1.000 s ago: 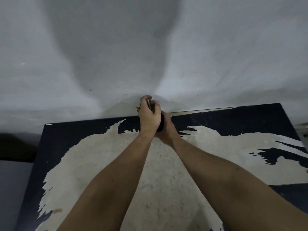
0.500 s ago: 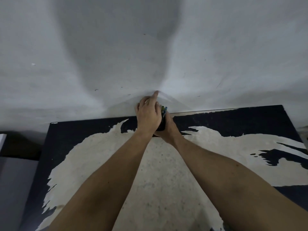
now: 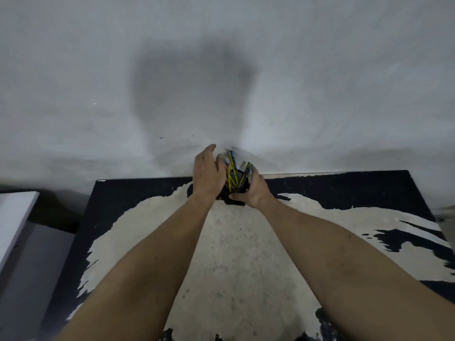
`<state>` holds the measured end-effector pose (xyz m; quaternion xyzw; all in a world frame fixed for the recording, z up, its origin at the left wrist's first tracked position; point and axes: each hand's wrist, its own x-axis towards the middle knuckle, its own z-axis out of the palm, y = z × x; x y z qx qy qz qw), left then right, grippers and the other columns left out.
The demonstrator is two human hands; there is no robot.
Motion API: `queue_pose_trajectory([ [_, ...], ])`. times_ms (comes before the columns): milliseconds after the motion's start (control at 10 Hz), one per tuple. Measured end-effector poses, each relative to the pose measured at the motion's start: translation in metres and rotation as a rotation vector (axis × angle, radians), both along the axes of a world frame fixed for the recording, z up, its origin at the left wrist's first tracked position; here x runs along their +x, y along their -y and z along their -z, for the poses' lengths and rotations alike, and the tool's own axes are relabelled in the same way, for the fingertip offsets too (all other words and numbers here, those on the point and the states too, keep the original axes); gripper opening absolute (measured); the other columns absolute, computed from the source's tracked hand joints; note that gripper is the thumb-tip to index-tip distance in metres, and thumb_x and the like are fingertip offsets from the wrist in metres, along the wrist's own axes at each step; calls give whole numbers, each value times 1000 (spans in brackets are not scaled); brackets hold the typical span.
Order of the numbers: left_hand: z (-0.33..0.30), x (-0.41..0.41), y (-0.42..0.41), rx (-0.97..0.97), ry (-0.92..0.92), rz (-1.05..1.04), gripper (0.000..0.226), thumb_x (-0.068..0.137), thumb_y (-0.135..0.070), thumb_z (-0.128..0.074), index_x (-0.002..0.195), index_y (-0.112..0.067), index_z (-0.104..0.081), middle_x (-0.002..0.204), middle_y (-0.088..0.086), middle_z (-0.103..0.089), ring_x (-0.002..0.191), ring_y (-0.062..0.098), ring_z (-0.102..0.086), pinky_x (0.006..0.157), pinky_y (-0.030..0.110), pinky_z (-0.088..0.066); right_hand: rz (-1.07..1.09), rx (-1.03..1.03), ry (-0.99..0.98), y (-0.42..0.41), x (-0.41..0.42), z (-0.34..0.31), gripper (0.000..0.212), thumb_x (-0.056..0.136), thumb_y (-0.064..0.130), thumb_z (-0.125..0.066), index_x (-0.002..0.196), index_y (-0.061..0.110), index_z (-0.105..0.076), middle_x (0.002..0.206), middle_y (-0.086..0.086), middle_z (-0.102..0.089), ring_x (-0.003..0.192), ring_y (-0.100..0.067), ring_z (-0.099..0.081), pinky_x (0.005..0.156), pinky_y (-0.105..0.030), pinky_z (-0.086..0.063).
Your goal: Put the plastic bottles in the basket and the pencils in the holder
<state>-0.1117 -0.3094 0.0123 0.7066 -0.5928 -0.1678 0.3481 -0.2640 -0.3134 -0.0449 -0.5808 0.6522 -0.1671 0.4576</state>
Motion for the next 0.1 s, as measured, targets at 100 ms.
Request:
queue_pose_trajectory([
  [100, -20, 1, -13, -23, 19, -21, 44, 101, -33, -37, 139, -12, -43, 139, 8, -51, 130, 24, -40, 110, 37, -35, 66, -137, -70, -11, 1, -31, 110, 70, 72, -70, 156, 29, -16, 150, -10, -34, 140, -33, -32, 109, -44, -35],
])
